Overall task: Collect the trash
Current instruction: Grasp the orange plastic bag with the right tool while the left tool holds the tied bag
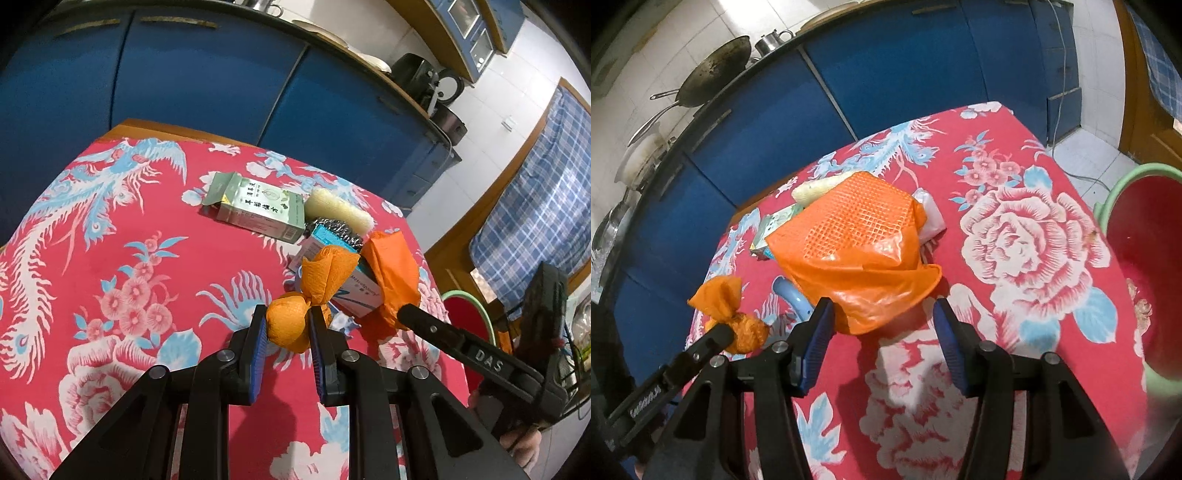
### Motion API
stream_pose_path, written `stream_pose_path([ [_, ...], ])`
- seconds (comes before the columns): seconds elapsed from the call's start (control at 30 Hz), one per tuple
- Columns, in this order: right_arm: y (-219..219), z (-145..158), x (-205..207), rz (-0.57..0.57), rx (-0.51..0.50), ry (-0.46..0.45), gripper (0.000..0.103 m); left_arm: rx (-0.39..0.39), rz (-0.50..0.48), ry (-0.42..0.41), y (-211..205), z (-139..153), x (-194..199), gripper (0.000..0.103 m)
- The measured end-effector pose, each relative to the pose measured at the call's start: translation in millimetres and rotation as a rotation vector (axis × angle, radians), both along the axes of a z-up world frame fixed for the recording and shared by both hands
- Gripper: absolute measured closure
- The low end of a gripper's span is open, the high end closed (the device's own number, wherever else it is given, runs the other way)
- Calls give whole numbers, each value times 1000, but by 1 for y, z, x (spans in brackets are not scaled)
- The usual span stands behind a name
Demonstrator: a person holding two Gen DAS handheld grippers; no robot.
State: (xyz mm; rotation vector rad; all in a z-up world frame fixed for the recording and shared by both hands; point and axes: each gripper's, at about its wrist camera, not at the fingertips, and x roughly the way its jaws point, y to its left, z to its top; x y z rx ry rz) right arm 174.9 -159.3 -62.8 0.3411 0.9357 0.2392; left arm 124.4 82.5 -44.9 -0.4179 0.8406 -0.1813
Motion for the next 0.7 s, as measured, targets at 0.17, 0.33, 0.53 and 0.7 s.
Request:
stream_pose_path([
  [0.17,-6,-7,9,-19,52,24,45,1,-2,0,-1,0,-1,81],
  [0.33,-9,-8,11,-11,66,35,76,3,-5,0,-3,0,-1,81],
  [0.53,-12,4,2,15,63,-22,99,5,-14,-6,-7,3,-2,81],
  [0.7,-20,22,-9,6,79,-80,99,10,-23,-11,-11,6,-4,81],
])
